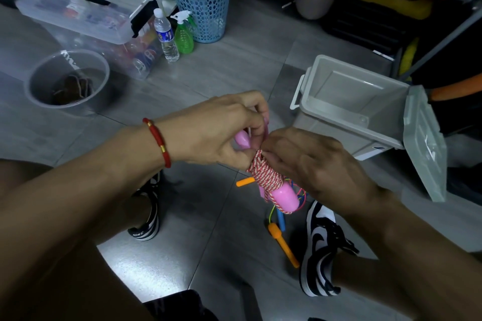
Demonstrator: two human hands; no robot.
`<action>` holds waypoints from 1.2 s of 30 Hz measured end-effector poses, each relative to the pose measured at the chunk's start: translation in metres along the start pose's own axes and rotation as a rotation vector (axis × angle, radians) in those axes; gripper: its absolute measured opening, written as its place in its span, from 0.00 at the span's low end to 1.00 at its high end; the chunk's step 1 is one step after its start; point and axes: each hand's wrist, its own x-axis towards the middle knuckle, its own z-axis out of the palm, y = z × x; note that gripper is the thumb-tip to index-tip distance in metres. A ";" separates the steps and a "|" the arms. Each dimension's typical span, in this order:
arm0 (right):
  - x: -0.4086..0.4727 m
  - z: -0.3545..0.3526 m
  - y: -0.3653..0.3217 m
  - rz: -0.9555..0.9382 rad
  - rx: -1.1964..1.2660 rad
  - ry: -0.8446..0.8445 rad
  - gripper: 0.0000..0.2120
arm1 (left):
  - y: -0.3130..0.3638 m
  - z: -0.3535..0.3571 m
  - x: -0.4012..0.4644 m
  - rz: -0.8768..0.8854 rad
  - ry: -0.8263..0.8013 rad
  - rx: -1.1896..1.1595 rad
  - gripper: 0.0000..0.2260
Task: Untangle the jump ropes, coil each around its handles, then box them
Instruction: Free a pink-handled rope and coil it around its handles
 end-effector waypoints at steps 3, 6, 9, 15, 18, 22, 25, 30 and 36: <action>0.001 0.002 -0.001 0.050 0.018 0.016 0.09 | -0.002 0.002 0.001 0.013 0.001 -0.028 0.09; 0.005 0.003 -0.002 0.093 -0.003 0.030 0.08 | -0.006 0.003 0.002 0.017 0.018 -0.036 0.08; 0.008 0.002 -0.003 0.108 -0.040 0.083 0.07 | -0.010 0.005 0.000 0.007 0.070 -0.113 0.05; 0.013 -0.003 0.001 0.247 -0.135 0.272 0.07 | -0.007 0.011 0.003 -0.072 0.166 -0.498 0.07; 0.017 -0.005 0.000 0.277 -0.089 0.280 0.05 | -0.001 0.017 0.005 -0.104 0.140 -0.640 0.11; 0.017 -0.016 0.004 0.289 -0.027 0.248 0.04 | -0.001 0.018 0.007 -0.132 0.246 -0.727 0.11; 0.016 -0.017 0.007 0.287 0.001 0.149 0.06 | -0.002 0.021 0.007 -0.169 0.255 -0.715 0.11; 0.014 -0.018 0.006 0.363 0.057 0.132 0.04 | -0.004 0.025 0.009 -0.197 0.282 -0.691 0.11; 0.016 -0.015 0.001 0.444 0.073 0.114 0.05 | -0.005 0.030 0.012 -0.242 0.259 -0.645 0.10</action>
